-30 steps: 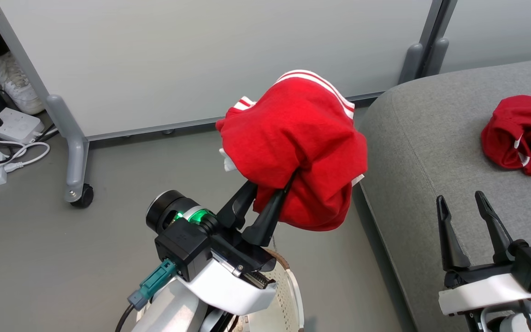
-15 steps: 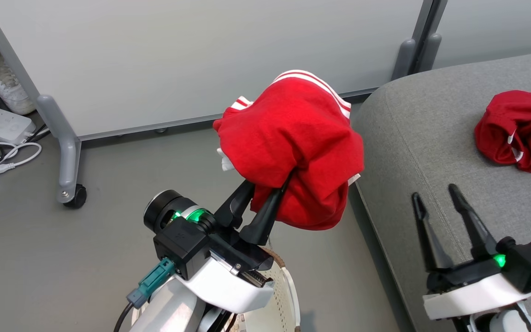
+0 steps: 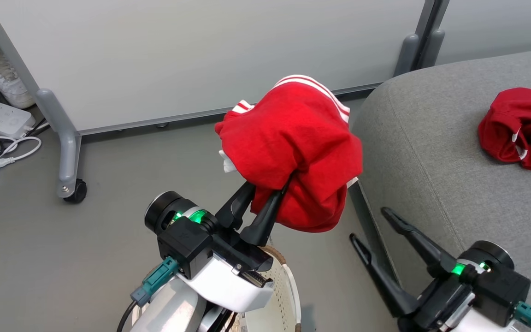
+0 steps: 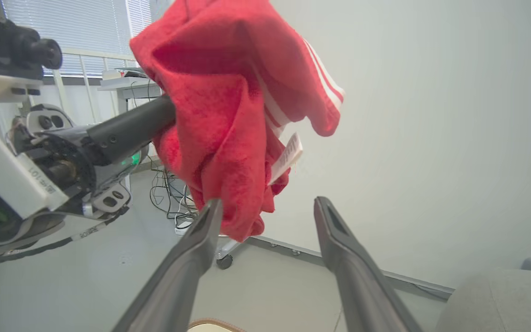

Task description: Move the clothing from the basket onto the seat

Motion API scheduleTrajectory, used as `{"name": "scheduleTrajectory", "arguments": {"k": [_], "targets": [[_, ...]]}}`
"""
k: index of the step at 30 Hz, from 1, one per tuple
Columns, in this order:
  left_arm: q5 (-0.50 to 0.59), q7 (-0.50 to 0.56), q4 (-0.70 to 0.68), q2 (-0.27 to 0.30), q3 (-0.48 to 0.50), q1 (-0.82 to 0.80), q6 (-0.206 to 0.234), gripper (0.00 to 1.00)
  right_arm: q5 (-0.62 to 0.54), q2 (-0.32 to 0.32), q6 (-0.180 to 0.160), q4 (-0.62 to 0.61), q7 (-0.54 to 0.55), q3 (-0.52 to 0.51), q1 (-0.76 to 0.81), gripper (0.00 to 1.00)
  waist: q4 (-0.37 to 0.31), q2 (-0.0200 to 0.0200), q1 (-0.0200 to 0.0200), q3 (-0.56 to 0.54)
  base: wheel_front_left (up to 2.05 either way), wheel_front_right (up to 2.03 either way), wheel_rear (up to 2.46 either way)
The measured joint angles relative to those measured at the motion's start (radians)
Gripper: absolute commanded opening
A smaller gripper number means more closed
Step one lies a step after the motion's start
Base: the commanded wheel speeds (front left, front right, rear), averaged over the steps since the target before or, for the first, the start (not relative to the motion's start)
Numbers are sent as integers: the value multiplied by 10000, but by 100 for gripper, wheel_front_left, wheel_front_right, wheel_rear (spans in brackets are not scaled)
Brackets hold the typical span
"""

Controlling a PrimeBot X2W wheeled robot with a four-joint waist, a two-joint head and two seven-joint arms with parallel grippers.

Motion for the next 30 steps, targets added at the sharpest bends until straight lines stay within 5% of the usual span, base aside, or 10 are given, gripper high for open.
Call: {"name": "scheduleTrajectory", "arguments": {"k": [12, 29, 30], "targets": [[0, 0, 176, 4, -307, -13, -33, 0, -81, -136, 2, -408, -2, 882, -652, 100, 170, 0, 0, 43, 0, 0, 0], [-426, -6, 846, 19, -2286, 31, -31, 0, -1151, 104, 4, 673, 0, 1162, -981, 100, 484, 0, 0, -213, 0, 0, 0], [-456, -6, 849, 19, -2291, 32, -31, 0, -1108, 144, 6, 708, 0, 1151, -969, 58, 486, 0, 0, -211, 0, 0, 0]]}}
